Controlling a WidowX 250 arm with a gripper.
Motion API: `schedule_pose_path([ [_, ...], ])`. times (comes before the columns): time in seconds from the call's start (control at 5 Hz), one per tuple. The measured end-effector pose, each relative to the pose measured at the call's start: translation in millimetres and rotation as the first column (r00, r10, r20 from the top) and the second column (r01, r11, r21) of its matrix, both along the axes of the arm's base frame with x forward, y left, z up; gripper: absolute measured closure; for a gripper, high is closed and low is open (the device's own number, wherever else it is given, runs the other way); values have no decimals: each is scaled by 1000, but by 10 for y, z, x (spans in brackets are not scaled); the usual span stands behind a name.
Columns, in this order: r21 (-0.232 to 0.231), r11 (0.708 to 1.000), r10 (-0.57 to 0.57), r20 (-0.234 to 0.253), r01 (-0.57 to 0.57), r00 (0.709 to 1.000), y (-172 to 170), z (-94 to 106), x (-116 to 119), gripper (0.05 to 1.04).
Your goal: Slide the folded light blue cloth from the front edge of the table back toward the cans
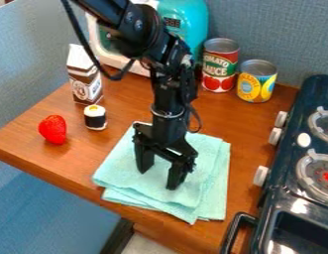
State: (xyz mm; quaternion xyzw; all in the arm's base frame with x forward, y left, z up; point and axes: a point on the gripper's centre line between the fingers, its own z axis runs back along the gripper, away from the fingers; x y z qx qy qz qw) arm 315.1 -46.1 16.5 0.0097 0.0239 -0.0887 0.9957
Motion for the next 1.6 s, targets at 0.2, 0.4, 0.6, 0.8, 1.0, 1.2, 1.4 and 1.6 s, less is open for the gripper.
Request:
schedule_pose_path([
  [0.2,26,1000,-18,19,18,1000,27,13,163,83],
  [0.4,50,997,-53,47,51,997,19,29,498,83],
  [0.6,45,995,-96,91,92,991,40,81,818,83],
  [0.8,11,994,-111,125,111,986,86,95,1063,83],
  [1.0,3,994,-113,120,114,986,88,80,1246,83],
  [1.2,-8,995,-101,118,103,988,103,107,1270,83],
  [1.4,-22,996,-88,124,91,988,152,125,1221,83],
  [1.6,-47,995,-75,158,83,985,219,309,1159,83],
])
